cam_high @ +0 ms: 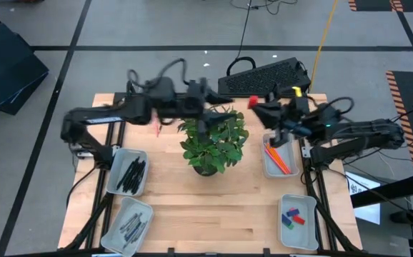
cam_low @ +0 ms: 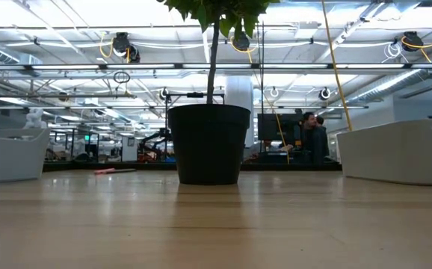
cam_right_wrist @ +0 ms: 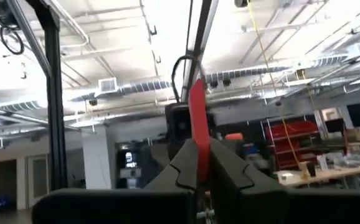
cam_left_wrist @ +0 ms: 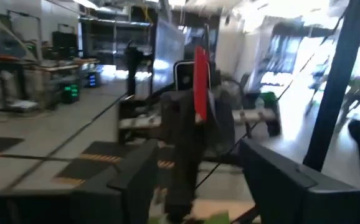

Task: Sort crayons/erasers/pens/pencils in bins
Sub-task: Put the red eraser into the bottom right gray bin, then put the pink pencil into the top right gray bin

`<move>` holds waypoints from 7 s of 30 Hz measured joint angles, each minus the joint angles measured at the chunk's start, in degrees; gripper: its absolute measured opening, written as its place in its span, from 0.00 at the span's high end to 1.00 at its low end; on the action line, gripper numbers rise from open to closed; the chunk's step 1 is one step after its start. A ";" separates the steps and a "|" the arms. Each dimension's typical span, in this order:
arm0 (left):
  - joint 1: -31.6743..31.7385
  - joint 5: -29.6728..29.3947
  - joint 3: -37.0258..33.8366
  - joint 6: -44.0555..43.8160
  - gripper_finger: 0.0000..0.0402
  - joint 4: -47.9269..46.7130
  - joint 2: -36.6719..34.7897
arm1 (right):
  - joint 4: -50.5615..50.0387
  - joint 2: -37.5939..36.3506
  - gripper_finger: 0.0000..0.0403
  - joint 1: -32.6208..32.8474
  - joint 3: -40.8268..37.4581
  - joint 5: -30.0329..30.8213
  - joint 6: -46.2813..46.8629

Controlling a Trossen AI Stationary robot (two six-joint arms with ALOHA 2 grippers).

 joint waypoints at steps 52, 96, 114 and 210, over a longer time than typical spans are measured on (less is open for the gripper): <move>12.81 -35.57 -24.65 -37.20 0.38 -80.24 -24.88 | -84.76 17.15 0.95 59.95 -6.00 -9.04 93.53; 32.78 -33.46 -37.99 -47.55 0.62 -44.74 6.53 | -66.40 -6.72 0.71 34.05 -9.39 9.25 70.38; 22.62 -41.24 -65.25 -57.15 0.54 -14.38 -11.40 | -69.33 -6.55 0.71 32.94 -9.44 9.19 71.96; 8.22 -40.06 -77.61 -54.90 0.52 -16.37 -25.26 | -55.23 -5.36 0.71 32.74 -9.44 22.94 42.66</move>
